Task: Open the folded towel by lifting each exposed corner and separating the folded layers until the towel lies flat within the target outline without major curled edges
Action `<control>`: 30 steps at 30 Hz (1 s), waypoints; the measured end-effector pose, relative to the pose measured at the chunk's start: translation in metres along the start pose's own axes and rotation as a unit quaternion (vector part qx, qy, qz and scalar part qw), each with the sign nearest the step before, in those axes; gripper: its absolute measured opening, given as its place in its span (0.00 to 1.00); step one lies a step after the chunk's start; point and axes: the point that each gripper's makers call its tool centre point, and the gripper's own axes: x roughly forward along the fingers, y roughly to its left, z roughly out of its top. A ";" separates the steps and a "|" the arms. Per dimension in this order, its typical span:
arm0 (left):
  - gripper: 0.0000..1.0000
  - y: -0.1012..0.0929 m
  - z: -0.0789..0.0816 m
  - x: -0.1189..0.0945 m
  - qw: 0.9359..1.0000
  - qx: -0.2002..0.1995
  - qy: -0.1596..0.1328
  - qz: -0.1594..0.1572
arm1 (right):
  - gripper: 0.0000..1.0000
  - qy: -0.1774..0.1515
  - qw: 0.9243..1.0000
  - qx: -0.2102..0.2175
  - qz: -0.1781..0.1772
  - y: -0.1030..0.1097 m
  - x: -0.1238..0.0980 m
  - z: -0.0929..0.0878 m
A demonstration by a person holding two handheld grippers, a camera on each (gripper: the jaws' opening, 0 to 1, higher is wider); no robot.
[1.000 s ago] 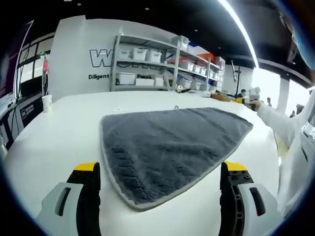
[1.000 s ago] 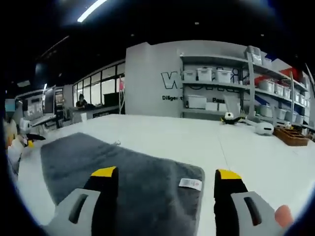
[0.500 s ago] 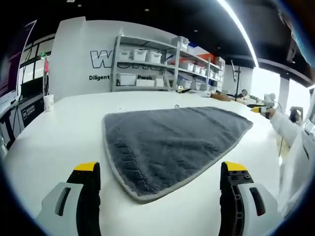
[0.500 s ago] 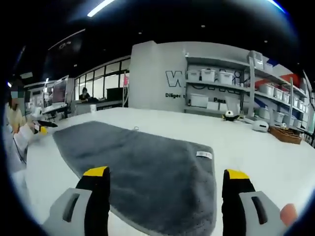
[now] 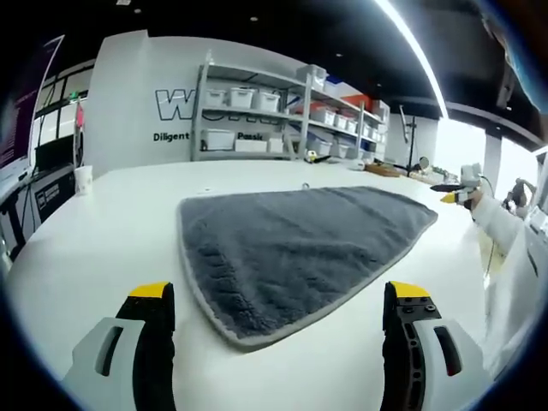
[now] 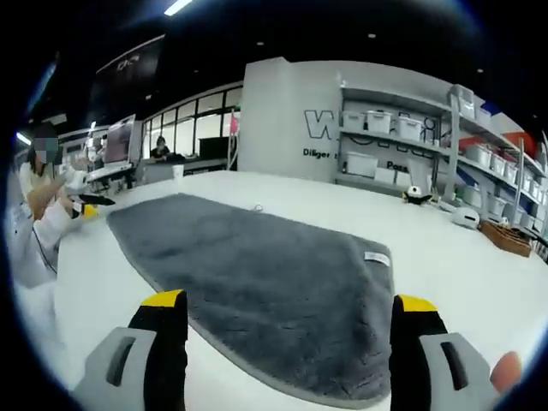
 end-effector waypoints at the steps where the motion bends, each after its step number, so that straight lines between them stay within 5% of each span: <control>1: 0.99 0.001 0.000 -0.001 1.000 0.000 0.000 0.002 | 0.99 0.000 1.000 -0.003 0.000 -0.001 0.002 0.002; 9: 0.99 0.003 -0.003 -0.003 1.000 -0.003 0.001 0.005 | 0.99 0.000 1.000 -0.016 0.004 -0.020 0.024 0.025; 18: 0.99 0.004 -0.001 -0.005 1.000 -0.002 -0.001 0.008 | 0.99 -0.006 1.000 0.015 0.022 -0.063 0.064 0.049; 30: 0.99 0.005 0.000 -0.008 1.000 -0.003 -0.001 0.011 | 0.94 0.070 0.997 0.035 -0.020 -0.120 0.129 0.016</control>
